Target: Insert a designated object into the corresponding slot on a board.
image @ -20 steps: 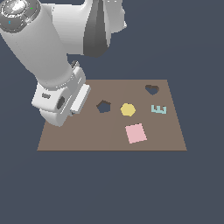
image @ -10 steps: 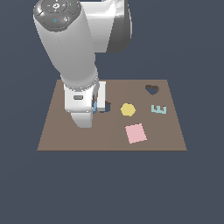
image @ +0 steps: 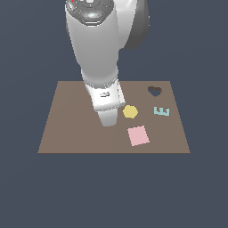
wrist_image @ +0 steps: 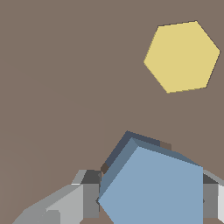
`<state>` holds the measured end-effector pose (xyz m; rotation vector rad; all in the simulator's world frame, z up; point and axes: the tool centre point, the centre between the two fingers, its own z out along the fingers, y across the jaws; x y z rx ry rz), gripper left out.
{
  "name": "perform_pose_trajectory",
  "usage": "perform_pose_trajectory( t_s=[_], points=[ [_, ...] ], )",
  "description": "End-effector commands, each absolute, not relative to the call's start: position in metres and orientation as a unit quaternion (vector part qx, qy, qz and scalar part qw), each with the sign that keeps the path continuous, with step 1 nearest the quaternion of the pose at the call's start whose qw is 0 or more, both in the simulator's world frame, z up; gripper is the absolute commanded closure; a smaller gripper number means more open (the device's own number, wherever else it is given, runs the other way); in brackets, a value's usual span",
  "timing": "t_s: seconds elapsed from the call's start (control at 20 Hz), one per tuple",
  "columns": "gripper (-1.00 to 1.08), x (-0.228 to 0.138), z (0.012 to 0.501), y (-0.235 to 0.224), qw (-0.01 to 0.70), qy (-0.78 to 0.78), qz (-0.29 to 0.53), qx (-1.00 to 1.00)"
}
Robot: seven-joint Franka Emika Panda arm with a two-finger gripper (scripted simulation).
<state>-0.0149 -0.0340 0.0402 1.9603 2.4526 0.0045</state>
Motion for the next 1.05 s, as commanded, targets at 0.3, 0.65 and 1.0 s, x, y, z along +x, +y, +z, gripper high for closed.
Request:
perform_pose_trajectory(
  t_s=[0.3, 0.65, 1.0],
  points=[
    [1.08, -0.0162, 0.0367, -0.0316, 0.001, 0.786, 0.001, 0.619],
    [-0.92, -0.0166, 0.0306, -0.032, 0.0, 0.787, 0.0, 0.618],
    [-0.92, -0.0166, 0.0306, -0.032, 0.0, 0.787, 0.0, 0.618]
  ],
)
